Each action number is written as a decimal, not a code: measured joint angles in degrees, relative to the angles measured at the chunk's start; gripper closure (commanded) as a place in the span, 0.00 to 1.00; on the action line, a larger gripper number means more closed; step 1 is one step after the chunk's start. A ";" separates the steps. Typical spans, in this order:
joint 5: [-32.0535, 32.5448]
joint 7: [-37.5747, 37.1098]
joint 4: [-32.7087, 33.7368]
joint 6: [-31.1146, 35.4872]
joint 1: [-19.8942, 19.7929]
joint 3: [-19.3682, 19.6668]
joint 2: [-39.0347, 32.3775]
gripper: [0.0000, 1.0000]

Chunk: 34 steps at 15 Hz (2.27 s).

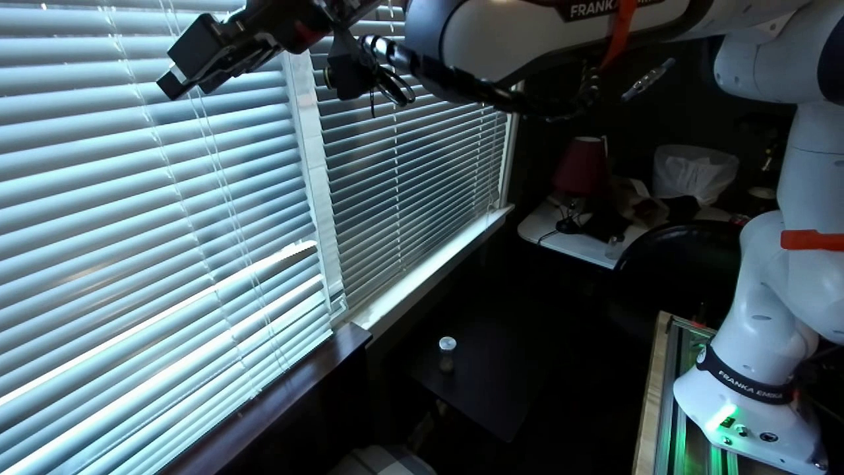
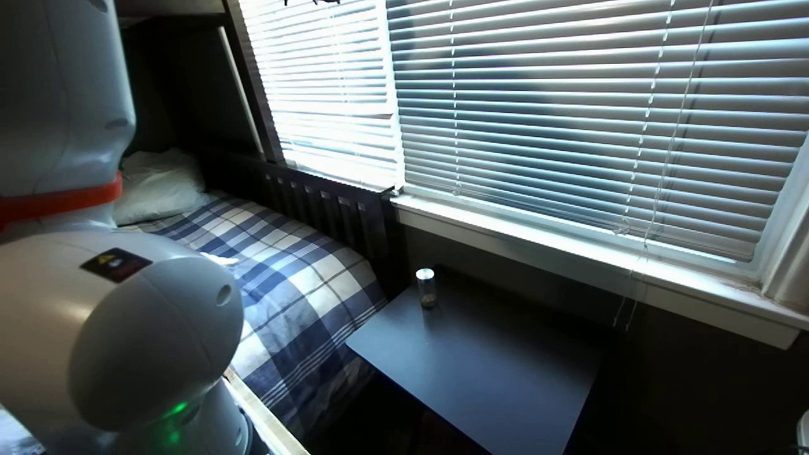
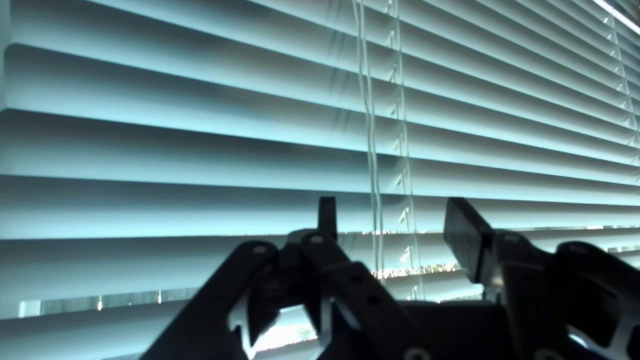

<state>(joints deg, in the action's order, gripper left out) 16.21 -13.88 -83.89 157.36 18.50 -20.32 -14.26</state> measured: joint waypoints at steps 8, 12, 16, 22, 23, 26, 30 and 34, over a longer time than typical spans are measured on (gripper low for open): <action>-1.11 1.73 3.85 -0.87 3.84 3.33 -2.67 1.00; -1.11 1.60 4.89 -5.71 5.27 4.40 -2.21 1.00; -1.11 1.47 5.61 -10.41 5.78 3.79 -1.60 1.00; -3.43 0.74 4.81 -14.04 6.01 2.75 -1.09 1.00; -4.32 0.67 4.17 -14.04 5.94 2.73 -0.93 1.00; -7.70 0.61 1.61 -13.79 5.47 2.69 -0.37 1.00; -12.41 0.42 -4.67 -12.48 4.37 2.69 1.07 1.00; -17.34 0.42 -11.46 -11.27 3.97 2.68 2.51 1.00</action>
<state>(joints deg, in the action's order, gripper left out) -1.14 -13.46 -95.35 146.09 22.46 -17.63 -11.75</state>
